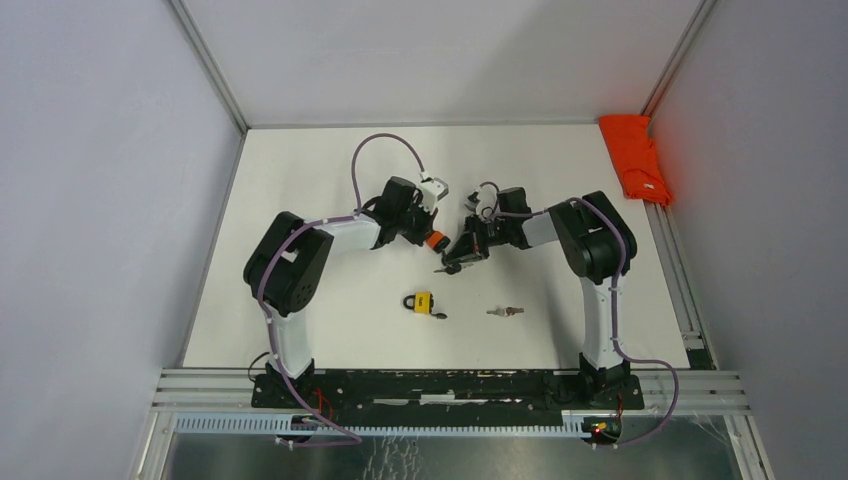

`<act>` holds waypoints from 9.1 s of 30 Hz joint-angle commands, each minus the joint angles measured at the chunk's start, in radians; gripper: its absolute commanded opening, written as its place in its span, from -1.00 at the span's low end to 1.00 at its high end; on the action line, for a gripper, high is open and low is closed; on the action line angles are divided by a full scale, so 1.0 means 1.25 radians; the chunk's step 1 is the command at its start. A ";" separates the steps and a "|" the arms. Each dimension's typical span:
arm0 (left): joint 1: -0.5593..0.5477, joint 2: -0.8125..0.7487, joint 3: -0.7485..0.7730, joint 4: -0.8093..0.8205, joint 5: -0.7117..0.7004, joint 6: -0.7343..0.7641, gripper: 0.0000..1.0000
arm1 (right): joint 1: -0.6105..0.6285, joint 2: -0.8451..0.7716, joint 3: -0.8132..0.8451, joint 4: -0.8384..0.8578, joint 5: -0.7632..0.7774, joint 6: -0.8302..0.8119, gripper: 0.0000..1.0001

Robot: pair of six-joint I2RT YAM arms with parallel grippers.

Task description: Unlock with the key

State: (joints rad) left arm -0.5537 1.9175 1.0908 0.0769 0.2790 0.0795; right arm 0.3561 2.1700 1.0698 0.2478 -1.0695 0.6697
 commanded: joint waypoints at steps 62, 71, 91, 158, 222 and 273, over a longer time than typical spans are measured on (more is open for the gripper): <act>-0.049 -0.181 0.053 -0.065 0.075 -0.152 -0.96 | -0.029 -0.308 -0.031 -0.388 0.279 -0.378 -1.00; -0.056 -0.169 0.088 -0.020 0.119 -0.220 -0.96 | -0.007 -0.424 -0.099 -0.249 0.227 -0.321 -1.00; -0.117 -0.146 0.075 -0.041 0.055 -0.291 -0.96 | 0.026 -0.483 -0.049 -0.245 0.340 -0.275 -1.00; -0.122 -0.153 0.076 -0.127 -0.144 -0.252 -0.96 | -0.004 -0.667 -0.139 -0.299 0.433 -0.286 -1.00; -0.099 0.237 0.359 -0.448 -0.308 -0.323 -0.96 | -0.023 -0.681 -0.409 -0.021 0.349 -0.187 -1.00; 0.069 -0.109 0.025 -0.259 -0.216 -0.457 -0.96 | 0.022 -0.460 -0.451 0.351 0.323 0.028 -1.00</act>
State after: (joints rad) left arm -0.4686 1.8538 1.1130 -0.1944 0.0940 -0.5663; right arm 0.3843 1.6112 0.4747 0.6434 -0.6529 0.7204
